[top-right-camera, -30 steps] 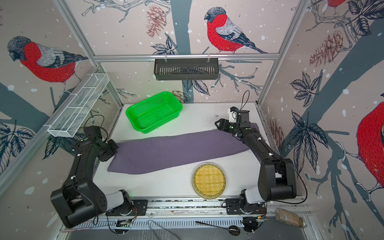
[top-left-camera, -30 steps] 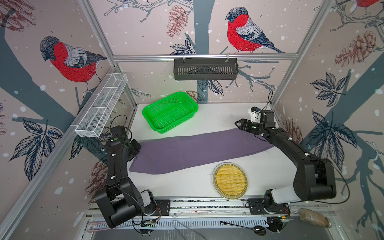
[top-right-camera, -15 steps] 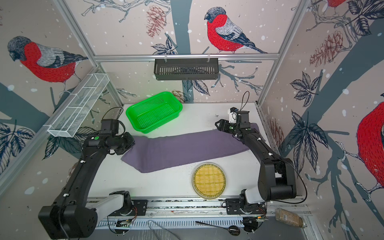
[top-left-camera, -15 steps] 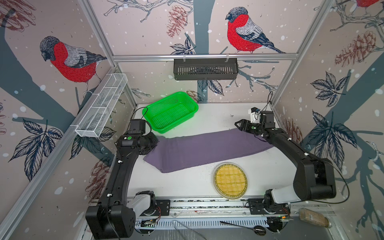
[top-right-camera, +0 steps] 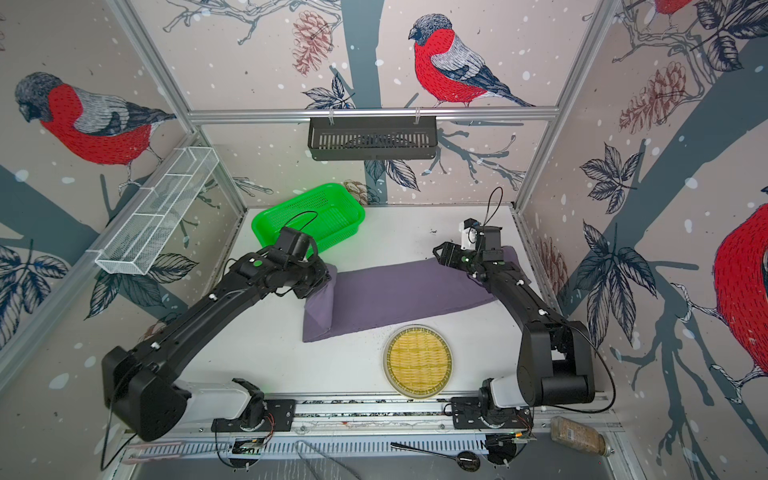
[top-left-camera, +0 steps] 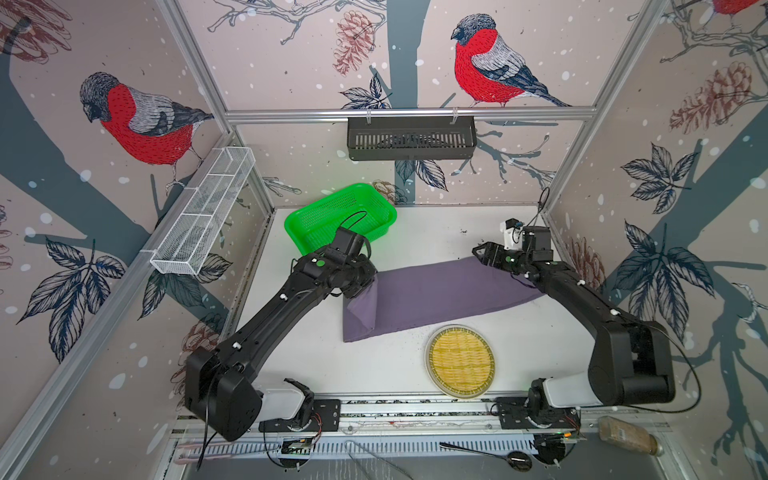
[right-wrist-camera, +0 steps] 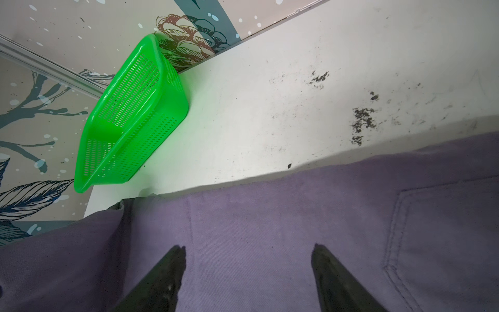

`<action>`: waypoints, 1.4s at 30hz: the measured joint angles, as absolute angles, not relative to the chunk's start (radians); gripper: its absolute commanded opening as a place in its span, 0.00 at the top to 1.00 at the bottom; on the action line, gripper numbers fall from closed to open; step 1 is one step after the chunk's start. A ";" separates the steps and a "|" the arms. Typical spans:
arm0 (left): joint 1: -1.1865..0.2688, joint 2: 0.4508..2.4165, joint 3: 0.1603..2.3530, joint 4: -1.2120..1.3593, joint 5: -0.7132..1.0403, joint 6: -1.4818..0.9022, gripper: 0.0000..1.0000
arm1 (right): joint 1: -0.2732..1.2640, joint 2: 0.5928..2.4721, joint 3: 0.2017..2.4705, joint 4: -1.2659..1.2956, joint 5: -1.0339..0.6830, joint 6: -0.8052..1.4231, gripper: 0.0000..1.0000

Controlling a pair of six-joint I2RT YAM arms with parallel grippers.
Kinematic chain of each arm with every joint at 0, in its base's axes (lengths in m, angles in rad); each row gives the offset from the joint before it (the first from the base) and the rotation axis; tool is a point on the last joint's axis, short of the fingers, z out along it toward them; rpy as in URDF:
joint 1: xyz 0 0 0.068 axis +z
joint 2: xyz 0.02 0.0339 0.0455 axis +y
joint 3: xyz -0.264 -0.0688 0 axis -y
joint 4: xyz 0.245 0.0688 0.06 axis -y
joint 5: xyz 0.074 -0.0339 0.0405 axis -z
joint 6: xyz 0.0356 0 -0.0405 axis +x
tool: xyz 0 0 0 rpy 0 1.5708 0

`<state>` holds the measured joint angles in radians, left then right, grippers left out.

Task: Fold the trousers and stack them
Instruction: 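Lift the hem end with the left gripper and carry it toward the right gripper, then lay the hem end over the waistband end with the left gripper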

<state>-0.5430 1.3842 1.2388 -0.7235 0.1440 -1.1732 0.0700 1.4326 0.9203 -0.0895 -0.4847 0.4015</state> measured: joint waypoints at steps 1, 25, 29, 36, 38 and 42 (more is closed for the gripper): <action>-0.565 1.417 1.264 -0.714 0.143 -1.185 1.00 | 0.068 1.432 0.915 -0.088 -0.485 0.402 0.23; -0.746 1.993 1.752 -0.544 0.181 -1.235 1.00 | 0.034 1.415 0.871 -0.045 -0.497 0.422 0.23; -0.759 2.081 1.851 -0.568 0.193 -1.219 1.00 | 0.028 1.415 0.871 -0.045 -0.497 0.423 0.24; -0.768 2.182 1.925 -0.566 0.236 -1.197 1.00 | 0.019 1.417 0.870 -0.045 -0.496 0.423 0.24; -0.769 2.202 1.937 -0.566 0.246 -1.196 1.00 | 0.019 1.418 0.869 -0.045 -0.496 0.423 0.24; -0.776 2.263 1.996 -0.563 0.273 -1.184 0.91 | 0.019 1.423 0.869 -0.045 -0.495 0.423 0.24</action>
